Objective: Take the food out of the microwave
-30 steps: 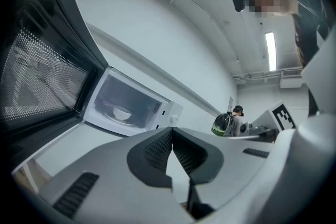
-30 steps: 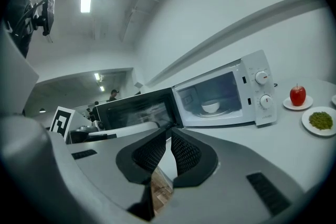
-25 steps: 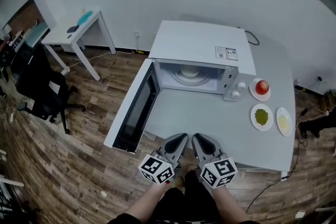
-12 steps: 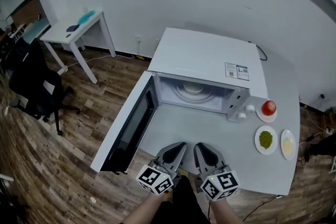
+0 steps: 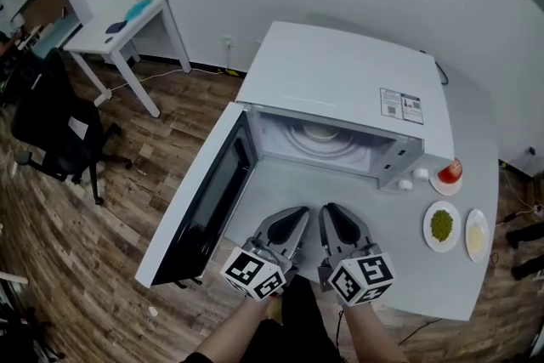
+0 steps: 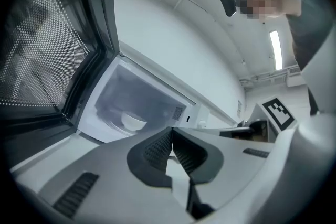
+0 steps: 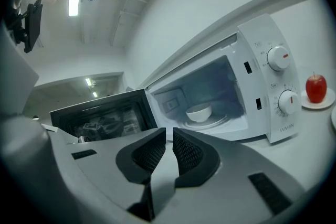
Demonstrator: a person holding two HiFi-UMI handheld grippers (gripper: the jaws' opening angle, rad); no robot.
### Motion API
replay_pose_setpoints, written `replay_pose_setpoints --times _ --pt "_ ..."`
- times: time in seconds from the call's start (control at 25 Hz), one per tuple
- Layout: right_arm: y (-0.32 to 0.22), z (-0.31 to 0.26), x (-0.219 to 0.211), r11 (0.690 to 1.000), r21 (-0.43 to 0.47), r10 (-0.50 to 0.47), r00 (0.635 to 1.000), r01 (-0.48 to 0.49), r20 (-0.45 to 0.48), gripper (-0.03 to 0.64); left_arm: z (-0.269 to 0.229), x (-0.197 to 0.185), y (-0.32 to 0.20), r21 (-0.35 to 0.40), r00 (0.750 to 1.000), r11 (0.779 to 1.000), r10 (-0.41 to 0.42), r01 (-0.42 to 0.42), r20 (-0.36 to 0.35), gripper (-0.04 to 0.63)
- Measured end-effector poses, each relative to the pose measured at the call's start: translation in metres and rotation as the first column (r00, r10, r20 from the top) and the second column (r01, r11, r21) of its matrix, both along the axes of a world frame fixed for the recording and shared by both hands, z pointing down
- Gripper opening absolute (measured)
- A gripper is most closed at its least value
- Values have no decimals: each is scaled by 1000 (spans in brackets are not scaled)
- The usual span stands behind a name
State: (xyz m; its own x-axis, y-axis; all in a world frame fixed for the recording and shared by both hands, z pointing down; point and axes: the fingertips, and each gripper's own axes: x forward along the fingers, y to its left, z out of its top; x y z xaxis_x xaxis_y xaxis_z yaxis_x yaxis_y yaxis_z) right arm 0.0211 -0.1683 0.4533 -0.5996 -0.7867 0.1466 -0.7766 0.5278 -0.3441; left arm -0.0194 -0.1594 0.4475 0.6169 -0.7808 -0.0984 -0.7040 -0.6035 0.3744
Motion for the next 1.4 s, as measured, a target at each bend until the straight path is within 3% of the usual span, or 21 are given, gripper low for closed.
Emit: replay_pose_setpoints --times 0.84,1.4 --pt "-85 11 3 995 -62 83 996 -82 16 52 13 -3 -60 -16 999 999 -42 42 -13 9" --pt "-131 18 6 983 -125 140 989 -133 48 116 18 -8 -88 -26 999 999 -44 44 -3 9"
